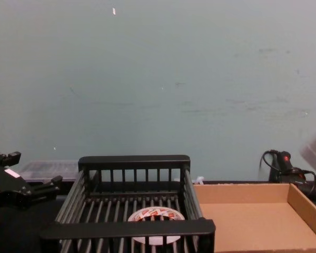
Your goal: Pick up the white tape and place it into the black box , Pick up the silver tape and place it into the brown box.
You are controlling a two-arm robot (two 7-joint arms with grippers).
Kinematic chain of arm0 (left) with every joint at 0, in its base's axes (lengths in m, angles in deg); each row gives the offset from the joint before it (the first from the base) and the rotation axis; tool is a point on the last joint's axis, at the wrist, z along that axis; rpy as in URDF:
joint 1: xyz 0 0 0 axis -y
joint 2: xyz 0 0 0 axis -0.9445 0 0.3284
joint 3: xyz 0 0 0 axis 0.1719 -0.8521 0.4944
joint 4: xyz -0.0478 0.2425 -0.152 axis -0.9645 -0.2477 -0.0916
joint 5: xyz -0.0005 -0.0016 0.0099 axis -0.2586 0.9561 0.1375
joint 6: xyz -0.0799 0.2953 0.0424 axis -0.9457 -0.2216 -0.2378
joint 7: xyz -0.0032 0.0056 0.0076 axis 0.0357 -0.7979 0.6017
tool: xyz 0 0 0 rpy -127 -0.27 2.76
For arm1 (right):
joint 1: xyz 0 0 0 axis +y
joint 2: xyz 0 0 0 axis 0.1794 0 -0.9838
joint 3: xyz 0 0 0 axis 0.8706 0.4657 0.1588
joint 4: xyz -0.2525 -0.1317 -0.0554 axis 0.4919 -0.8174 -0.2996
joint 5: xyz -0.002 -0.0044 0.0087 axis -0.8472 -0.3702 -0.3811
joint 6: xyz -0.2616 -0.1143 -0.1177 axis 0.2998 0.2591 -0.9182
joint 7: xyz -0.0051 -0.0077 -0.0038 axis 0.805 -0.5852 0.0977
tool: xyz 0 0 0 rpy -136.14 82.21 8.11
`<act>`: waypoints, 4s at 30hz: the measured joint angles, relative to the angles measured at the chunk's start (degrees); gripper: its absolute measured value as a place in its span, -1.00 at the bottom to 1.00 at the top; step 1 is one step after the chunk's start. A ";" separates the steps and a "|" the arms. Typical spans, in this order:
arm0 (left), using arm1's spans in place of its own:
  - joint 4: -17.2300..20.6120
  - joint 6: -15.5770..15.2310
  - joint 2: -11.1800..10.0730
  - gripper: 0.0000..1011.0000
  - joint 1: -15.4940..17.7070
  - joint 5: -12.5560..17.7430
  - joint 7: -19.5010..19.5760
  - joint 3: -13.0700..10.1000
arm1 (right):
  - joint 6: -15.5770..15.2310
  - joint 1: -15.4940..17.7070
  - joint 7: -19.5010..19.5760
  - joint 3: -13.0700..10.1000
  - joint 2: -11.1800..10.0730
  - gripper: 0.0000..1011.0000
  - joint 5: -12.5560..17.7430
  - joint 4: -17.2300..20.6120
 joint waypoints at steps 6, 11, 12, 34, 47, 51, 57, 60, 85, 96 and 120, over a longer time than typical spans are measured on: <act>0.00 0.00 0.00 0.98 0.00 0.00 0.00 0.00 | 0.08 -0.19 -0.37 0.65 0.17 0.98 -0.93 -0.52; 0.00 0.00 0.00 0.98 0.00 0.00 0.00 0.00 | 0.37 -0.35 -0.59 0.82 0.46 0.98 -1.46 -1.25; 0.00 0.00 0.00 0.98 0.00 0.00 0.00 0.00 | 0.39 -0.40 -0.63 0.85 0.51 0.98 -1.54 -1.38; 0.00 0.00 0.00 0.98 0.00 0.00 0.00 0.00 | 0.30 -2.05 -1.47 1.31 2.17 0.98 -2.80 -3.78; 0.00 0.00 0.00 0.98 0.00 0.00 0.00 0.00 | 0.13 -2.74 -1.77 1.62 2.76 0.98 -3.24 -4.98; 0.00 0.00 0.00 0.98 0.00 0.00 0.00 0.00 | 0.13 -2.86 -1.78 1.64 2.86 0.98 -3.37 -5.15; 0.00 0.00 0.00 0.98 0.00 0.00 0.00 0.00 | -0.04 -3.04 -1.79 1.68 3.08 0.98 -3.58 -5.41; 0.00 0.00 0.00 0.98 0.00 0.00 0.00 0.00 | -0.22 -3.10 -1.75 1.80 3.13 0.98 -3.75 -5.45; 0.00 0.00 0.00 0.98 0.00 0.00 0.00 0.00 | -0.05 -2.98 -1.73 1.65 3.03 0.17 -3.58 -5.40; 0.00 0.00 0.00 0.98 0.00 0.00 0.00 0.00 | -0.01 -2.97 -1.73 1.64 3.03 -0.52 -3.53 -5.35; 0.00 0.00 0.00 0.98 0.00 0.00 0.00 0.00 | 1.49 -2.29 -1.73 1.05 3.06 -0.69 -3.16 -5.05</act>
